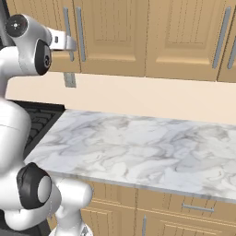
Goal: Open the cabinet and move the ladle to the pot. Then close the cabinet.
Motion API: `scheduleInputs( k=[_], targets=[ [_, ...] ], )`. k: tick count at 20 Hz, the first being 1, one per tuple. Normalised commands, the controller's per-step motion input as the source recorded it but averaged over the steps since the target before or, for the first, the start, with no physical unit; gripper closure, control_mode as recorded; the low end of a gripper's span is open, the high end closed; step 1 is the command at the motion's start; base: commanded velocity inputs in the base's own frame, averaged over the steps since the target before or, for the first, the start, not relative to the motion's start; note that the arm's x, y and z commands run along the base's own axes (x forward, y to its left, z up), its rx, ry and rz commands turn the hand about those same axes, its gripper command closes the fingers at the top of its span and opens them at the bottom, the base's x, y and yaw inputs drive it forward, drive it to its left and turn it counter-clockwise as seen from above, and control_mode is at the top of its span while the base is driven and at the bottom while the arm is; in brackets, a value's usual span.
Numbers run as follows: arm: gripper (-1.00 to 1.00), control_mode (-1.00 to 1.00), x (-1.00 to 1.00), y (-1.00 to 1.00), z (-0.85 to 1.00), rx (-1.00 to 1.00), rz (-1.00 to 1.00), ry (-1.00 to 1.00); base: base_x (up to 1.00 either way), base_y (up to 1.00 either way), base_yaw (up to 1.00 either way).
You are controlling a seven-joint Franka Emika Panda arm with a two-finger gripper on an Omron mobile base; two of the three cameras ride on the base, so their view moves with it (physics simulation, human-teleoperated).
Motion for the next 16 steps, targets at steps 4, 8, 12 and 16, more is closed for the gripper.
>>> scheduleInputs(
  k=[4,8,12,16],
  targets=[
    [-1.0,-1.0,0.24,0.0,0.0,0.01,0.0,0.0,0.0,0.0,0.0],
    [-1.0,-1.0,0.25,0.0,0.0,0.01,0.0,0.0,0.0,0.0,0.0],
    [-1.0,-1.0,0.28,0.0,0.0,0.01,0.0,0.0,0.0,0.0,0.0],
    [-1.0,-1.0,0.34,0.0,0.0,0.01,0.0,0.0,0.0,0.0,0.0]
  ],
)
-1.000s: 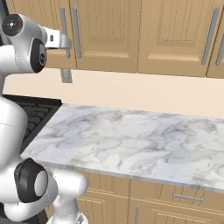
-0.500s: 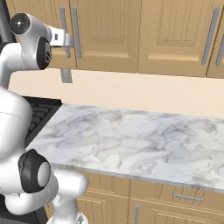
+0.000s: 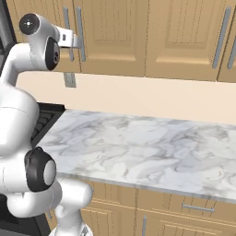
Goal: Open the cabinet and move the ladle to the pot. Then close the cabinet.
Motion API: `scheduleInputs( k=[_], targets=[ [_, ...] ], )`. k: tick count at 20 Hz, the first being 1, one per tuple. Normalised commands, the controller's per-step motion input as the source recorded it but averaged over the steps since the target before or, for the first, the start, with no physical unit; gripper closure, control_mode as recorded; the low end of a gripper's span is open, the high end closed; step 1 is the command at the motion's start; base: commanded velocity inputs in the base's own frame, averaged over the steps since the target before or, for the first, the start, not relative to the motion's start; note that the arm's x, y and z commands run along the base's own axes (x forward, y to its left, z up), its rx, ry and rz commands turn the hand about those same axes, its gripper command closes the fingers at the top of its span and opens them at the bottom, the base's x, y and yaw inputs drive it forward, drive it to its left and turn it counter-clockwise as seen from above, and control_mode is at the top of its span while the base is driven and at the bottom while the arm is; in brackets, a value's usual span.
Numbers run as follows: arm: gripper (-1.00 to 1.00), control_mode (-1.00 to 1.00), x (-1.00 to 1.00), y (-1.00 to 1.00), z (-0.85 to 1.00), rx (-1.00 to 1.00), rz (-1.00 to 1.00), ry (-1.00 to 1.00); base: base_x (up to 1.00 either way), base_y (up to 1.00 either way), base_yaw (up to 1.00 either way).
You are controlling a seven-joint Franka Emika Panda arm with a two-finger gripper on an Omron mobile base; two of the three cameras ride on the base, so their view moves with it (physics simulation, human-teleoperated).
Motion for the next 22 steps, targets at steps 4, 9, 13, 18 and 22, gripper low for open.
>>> scheduleInputs(
  k=[4,9,13,18,22],
  targets=[
    [-1.0,-1.0,0.34,0.0,0.0,0.01,0.0,0.0,0.0,0.0,0.0],
    [-1.0,-1.0,0.35,0.0,0.0,0.02,0.0,0.0,0.0,0.0,0.0],
    [-1.0,-1.0,0.34,0.0,0.0,0.01,0.0,0.0,0.0,0.0,0.0],
    [-1.0,-1.0,0.34,0.0,0.0,0.01,0.0,0.0,0.0,0.0,0.0],
    [-1.0,-1.0,0.38,0.04,0.0,0.01,0.0,0.0,0.0,0.0,0.0]
  ],
)
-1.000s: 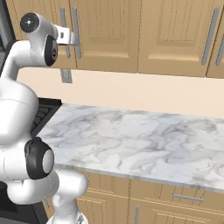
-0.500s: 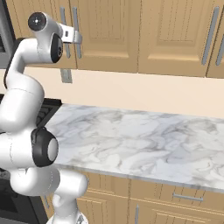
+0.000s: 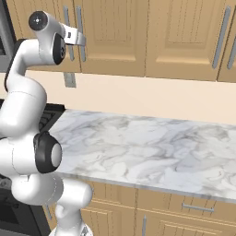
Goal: Open the cabinet and move the ladle to the pot. Then close the cabinet.
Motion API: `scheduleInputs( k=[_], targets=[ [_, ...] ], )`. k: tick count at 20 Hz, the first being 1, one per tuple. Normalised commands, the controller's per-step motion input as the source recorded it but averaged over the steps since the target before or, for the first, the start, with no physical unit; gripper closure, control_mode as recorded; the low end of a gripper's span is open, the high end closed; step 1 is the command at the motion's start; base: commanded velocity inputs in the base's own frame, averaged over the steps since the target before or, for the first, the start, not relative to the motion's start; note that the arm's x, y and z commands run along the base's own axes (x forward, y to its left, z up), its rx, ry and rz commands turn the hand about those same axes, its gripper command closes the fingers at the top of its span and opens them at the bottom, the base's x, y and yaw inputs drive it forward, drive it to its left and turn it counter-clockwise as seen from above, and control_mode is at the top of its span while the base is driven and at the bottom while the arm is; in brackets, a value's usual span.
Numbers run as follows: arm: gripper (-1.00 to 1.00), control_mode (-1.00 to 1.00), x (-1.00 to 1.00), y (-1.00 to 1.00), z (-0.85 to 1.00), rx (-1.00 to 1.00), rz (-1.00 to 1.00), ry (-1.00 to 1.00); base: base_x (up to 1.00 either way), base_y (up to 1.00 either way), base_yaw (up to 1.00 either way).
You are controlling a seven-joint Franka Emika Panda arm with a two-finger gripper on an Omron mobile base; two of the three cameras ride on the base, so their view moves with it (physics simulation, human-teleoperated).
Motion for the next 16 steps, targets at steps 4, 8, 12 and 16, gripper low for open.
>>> scheduleInputs(
  k=[4,8,12,16],
  targets=[
    [1.0,-1.0,0.43,0.18,0.0,0.0,0.0,0.01,0.0,0.0,0.0],
    [1.0,-1.0,0.3,0.22,-0.01,0.01,0.04,0.01,0.0,0.0,0.0],
    [1.0,-1.0,0.04,0.32,-0.08,0.01,0.12,0.0,0.0,0.0,0.0],
    [1.0,-1.0,0.0,0.49,-0.1,0.0,0.14,0.0,0.0,0.0,0.0]
  ],
)
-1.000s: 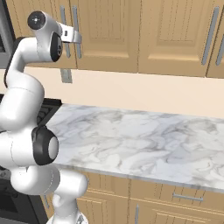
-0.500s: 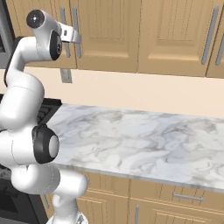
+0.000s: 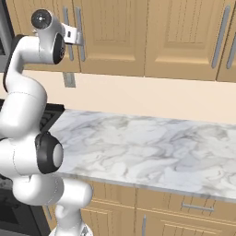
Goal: Open the cabinet and move the ladle to the pot. Then close the cabinet.
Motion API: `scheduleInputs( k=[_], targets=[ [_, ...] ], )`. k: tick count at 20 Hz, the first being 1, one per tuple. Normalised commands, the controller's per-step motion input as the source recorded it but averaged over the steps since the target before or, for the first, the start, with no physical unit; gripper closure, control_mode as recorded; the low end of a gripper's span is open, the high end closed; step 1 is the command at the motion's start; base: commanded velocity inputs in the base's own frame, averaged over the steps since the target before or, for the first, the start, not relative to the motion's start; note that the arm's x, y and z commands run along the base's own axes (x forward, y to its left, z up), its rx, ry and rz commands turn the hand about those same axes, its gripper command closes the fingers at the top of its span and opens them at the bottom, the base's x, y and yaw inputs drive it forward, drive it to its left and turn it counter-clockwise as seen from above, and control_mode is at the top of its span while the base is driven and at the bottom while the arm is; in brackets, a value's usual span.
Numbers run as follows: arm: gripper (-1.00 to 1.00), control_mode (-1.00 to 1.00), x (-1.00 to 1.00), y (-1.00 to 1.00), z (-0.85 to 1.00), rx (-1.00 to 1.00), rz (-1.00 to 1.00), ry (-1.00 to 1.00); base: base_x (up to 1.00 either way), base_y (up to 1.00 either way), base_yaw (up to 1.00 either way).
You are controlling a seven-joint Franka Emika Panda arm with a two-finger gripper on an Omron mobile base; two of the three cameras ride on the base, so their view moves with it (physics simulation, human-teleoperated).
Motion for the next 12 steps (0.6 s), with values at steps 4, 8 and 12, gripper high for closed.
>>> scheduleInputs(
  k=[4,8,12],
  targets=[
    [1.0,-1.0,-0.09,0.62,-0.13,0.0,0.13,0.0,0.0,0.0,0.0],
    [1.0,-1.0,-0.24,0.6,-0.07,0.0,0.11,0.0,0.0,0.0,0.0],
    [1.0,-1.0,-0.71,0.63,0.0,0.0,0.05,0.0,0.0,0.0,0.0]
  ],
)
